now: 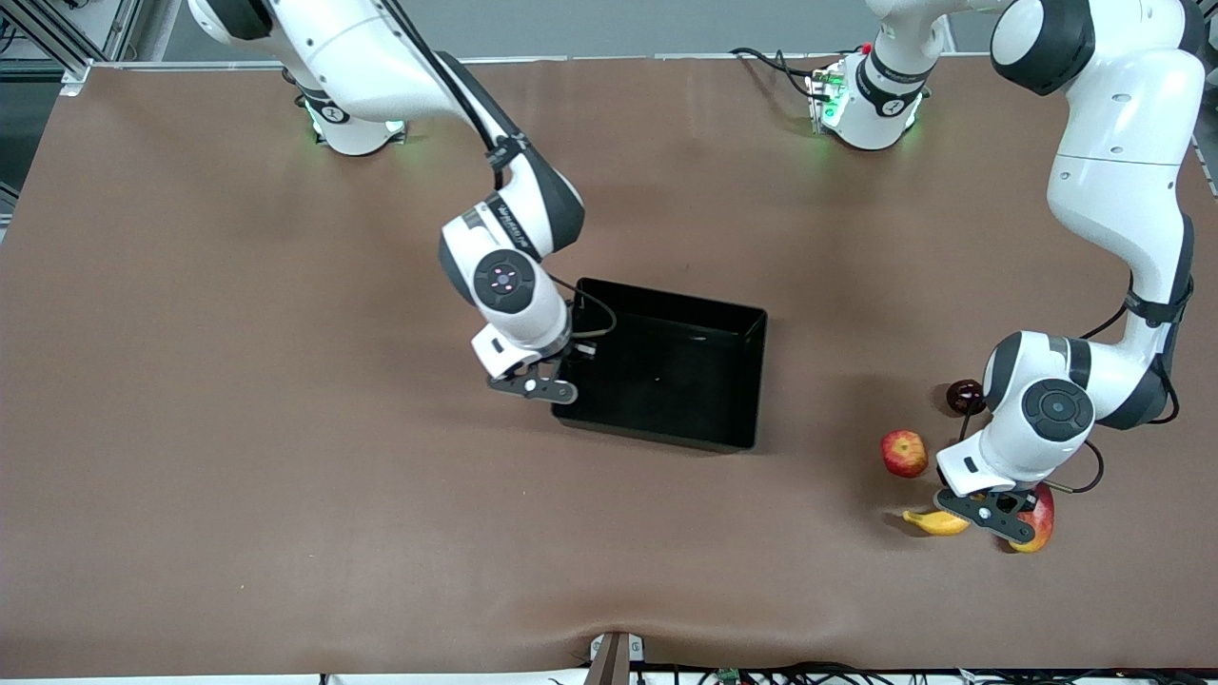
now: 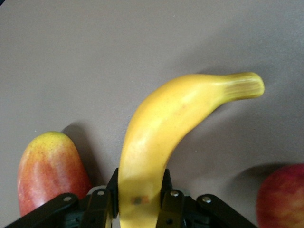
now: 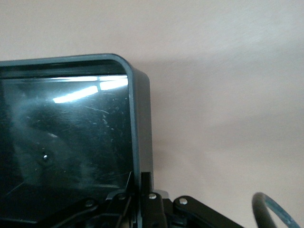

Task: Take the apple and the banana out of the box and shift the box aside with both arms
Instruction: 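Lower the banana near the fruits while the right gripper drags the box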

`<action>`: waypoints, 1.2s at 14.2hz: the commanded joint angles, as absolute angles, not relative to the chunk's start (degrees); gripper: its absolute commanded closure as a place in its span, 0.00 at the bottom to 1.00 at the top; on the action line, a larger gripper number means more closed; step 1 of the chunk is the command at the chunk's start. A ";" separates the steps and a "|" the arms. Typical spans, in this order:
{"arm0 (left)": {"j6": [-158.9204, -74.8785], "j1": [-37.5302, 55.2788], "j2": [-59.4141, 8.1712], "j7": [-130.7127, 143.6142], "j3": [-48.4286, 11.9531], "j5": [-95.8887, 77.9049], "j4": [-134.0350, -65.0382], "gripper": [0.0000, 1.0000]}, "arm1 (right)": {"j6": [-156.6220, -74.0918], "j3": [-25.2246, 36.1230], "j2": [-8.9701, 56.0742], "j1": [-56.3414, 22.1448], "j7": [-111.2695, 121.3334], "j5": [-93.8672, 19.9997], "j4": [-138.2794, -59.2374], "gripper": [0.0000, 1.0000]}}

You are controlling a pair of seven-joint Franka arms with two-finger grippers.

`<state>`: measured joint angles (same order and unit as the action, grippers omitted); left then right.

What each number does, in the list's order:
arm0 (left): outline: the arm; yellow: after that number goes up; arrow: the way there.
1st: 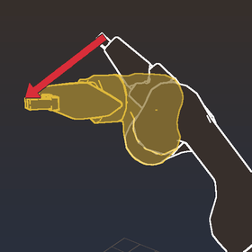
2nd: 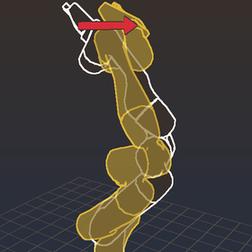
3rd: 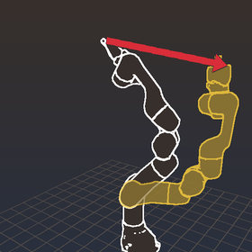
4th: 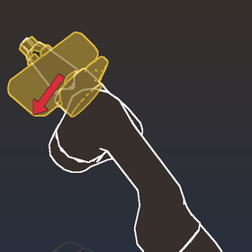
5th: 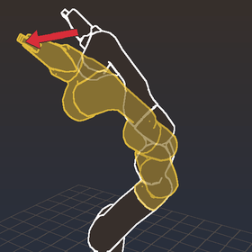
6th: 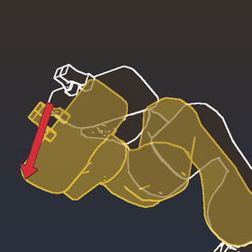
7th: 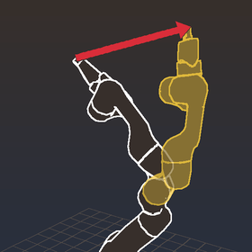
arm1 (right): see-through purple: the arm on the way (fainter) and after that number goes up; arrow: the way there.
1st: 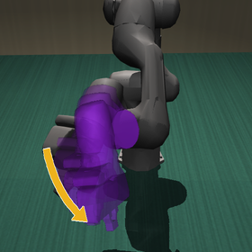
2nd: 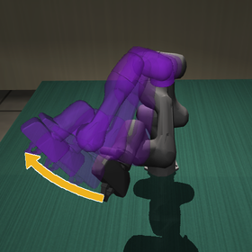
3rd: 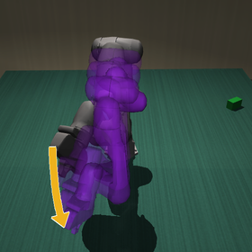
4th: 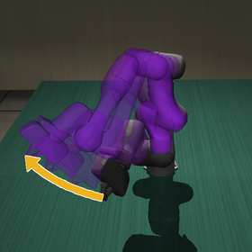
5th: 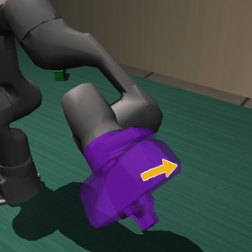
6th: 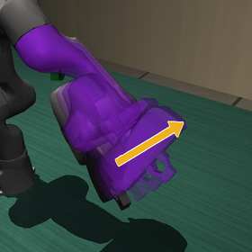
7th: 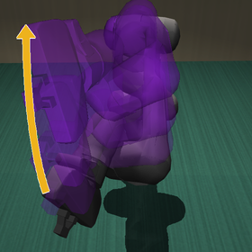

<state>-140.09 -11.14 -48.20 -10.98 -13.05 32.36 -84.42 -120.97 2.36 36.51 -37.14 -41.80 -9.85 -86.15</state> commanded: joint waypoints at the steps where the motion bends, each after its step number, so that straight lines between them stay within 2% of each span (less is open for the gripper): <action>1: -140.27 -10.99 -48.60 -11.69 -13.27 31.99 -83.67 1.00 | -114.98 1.67 31.30 -32.97 -38.07 -9.40 -87.36 1.00; 5: -142.90 -10.90 -50.27 -10.72 -13.27 31.73 -83.58 1.00 | -109.87 1.58 26.20 -27.26 -29.73 -9.76 -89.72 1.00; 10: -145.55 -11.95 -50.18 -10.73 -13.45 30.59 -83.32 1.00 | -109.43 1.49 19.17 -18.22 -15.95 -11.15 -98.42 1.00; 15: -148.88 -11.87 -51.15 -10.46 -13.36 30.41 -82.97 1.00 | -105.11 1.85 16.00 -10.83 -8.53 -13.01 -102.02 1.00; 16: -149.06 -11.87 -51.41 -10.02 -13.36 30.41 -82.36 0.73 | -105.29 1.85 15.39 -8.81 -6.52 -12.83 -103.52 1.00; 17: -148.80 -11.69 -51.15 -9.15 -13.45 30.06 -81.57 0.34 | -105.21 1.93 15.38 -6.96 -3.37 -12.40 -104.23 1.00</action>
<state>-148.29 -11.77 -50.47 -9.85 -13.17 31.24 -83.86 -105.00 2.91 18.52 -10.77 -8.05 -11.35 -100.00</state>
